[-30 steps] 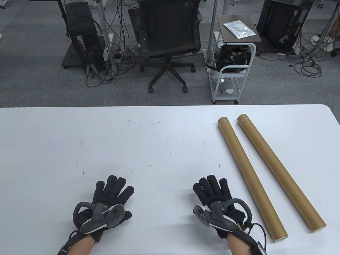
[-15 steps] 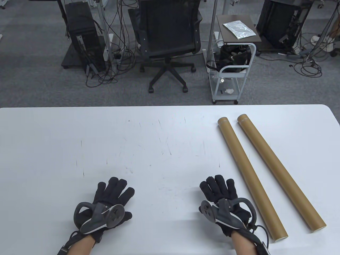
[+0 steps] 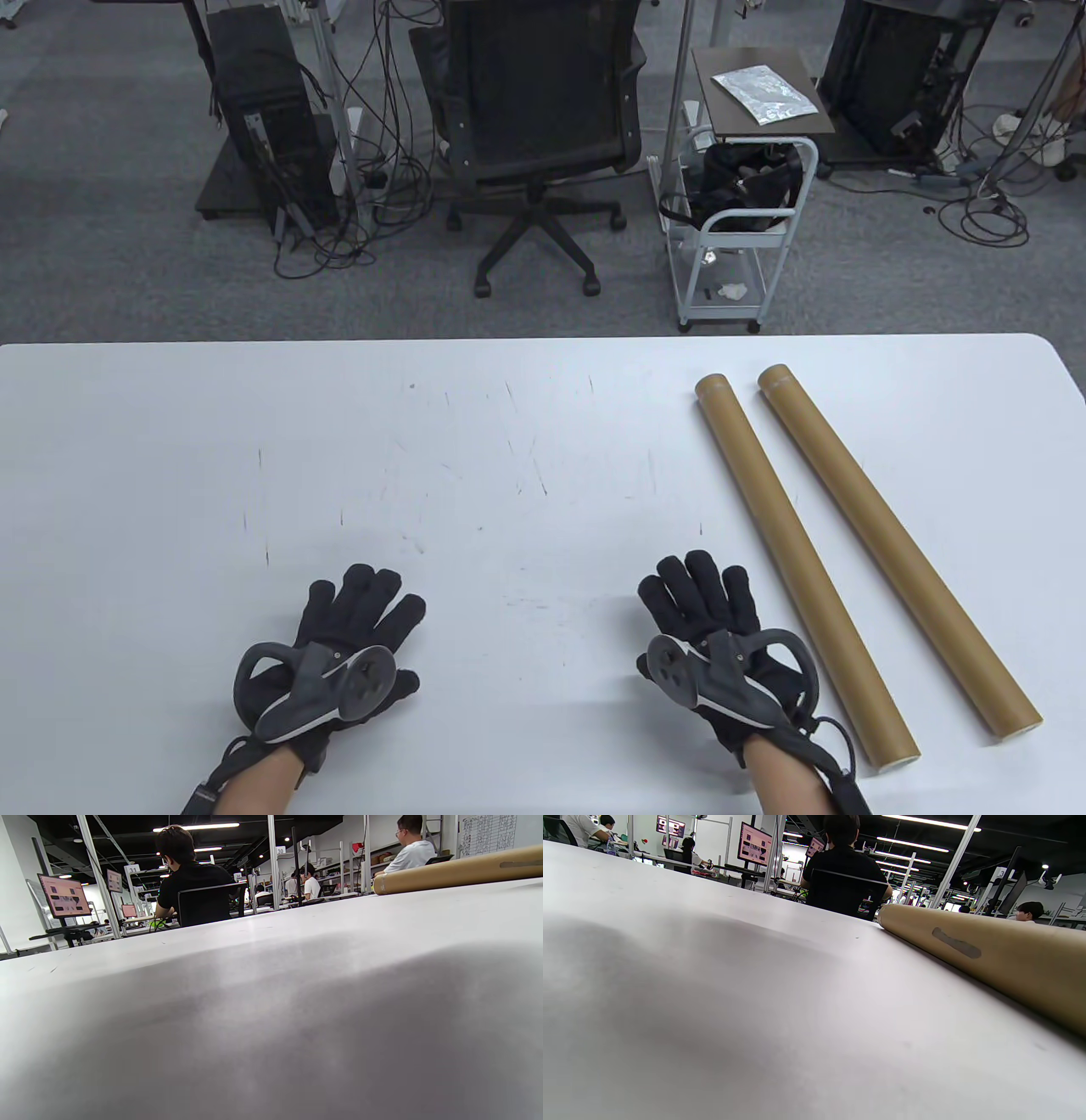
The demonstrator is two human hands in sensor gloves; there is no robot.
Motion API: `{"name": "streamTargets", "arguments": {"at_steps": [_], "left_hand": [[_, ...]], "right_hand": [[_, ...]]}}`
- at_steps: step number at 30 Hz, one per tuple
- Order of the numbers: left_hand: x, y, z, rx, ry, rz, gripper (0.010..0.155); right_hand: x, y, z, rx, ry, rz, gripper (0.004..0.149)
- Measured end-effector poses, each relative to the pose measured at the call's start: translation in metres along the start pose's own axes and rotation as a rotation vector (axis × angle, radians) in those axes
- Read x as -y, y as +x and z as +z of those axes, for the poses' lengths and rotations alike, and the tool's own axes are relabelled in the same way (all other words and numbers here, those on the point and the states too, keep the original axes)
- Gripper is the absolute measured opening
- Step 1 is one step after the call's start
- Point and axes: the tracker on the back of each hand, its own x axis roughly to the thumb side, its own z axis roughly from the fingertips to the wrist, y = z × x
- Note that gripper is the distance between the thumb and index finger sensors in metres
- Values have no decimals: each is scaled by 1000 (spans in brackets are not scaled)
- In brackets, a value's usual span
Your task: Roll up mouse pads and store in mailing tubes
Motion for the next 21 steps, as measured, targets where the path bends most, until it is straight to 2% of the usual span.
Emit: {"name": "streamTargets", "arguments": {"at_steps": [21], "left_hand": [[1,-1,-1,-8,1,4,82]], "right_hand": [[4,2,3,5,26,35,80]]}}
